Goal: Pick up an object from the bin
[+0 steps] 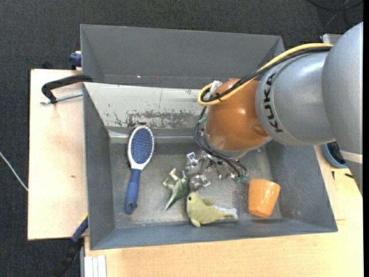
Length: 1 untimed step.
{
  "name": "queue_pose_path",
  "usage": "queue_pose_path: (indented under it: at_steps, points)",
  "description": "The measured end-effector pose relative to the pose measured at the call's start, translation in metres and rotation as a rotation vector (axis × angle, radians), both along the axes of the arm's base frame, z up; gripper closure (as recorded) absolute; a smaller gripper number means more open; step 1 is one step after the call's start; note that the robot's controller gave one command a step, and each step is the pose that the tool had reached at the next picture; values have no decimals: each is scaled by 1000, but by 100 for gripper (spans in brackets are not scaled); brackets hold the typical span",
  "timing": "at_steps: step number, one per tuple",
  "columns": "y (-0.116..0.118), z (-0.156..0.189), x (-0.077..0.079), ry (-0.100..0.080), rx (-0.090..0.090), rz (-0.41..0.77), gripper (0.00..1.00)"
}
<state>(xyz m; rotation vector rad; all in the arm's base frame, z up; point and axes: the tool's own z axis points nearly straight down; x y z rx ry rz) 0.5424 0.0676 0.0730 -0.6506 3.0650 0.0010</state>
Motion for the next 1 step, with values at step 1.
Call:
queue_pose_path:
  at_steps: [1]
  points:
    - [-41, 171, 23, -8, -3, 171, 100]
